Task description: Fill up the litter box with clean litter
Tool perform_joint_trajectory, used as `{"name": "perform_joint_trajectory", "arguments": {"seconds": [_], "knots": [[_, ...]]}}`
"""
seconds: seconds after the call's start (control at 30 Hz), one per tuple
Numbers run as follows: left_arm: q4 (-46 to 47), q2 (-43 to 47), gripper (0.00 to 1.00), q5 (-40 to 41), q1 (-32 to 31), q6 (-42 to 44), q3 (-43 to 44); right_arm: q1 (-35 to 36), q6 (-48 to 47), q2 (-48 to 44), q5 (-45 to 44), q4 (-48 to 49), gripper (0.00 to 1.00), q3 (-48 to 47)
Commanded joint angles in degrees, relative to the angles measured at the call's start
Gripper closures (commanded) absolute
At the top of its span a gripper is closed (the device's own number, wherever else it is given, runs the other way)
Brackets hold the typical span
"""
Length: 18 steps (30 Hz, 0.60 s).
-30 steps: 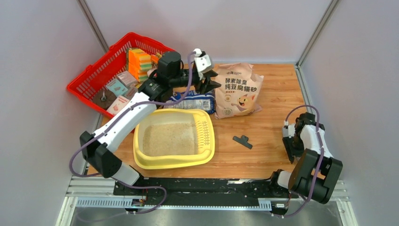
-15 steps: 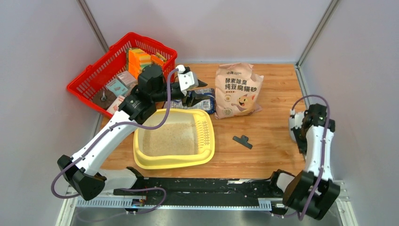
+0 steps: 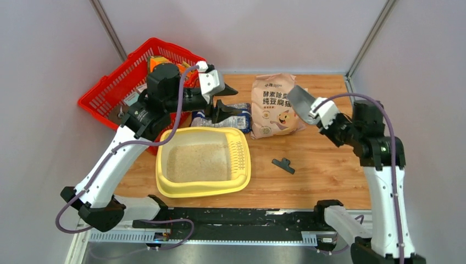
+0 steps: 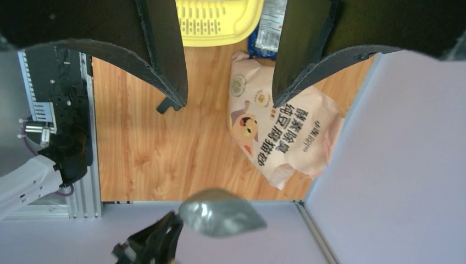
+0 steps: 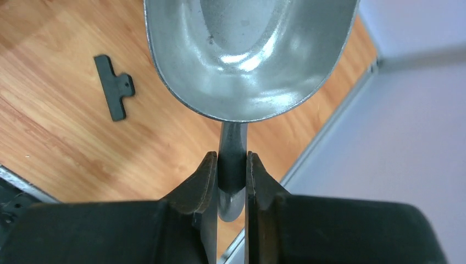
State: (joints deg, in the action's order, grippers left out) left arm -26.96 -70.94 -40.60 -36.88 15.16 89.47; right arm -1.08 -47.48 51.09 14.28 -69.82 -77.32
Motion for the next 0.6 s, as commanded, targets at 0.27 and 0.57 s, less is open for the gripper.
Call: {"name": "perform_joint_trajectory", "arguments": {"seconds": [0.27, 0.57], "knots": [[-8.82, -7.02, 0.34, 3.77, -0.12, -7.69, 11.25, 30.69, -18.23, 16.76, -3.29, 16.03, 1.0, -9.26], [-23.37, -11.59, 0.37, 7.2, -0.21, 13.82, 18.99, 38.52, -23.8, 16.5, -6.64, 17.88, 1.0, -8.63]]}}
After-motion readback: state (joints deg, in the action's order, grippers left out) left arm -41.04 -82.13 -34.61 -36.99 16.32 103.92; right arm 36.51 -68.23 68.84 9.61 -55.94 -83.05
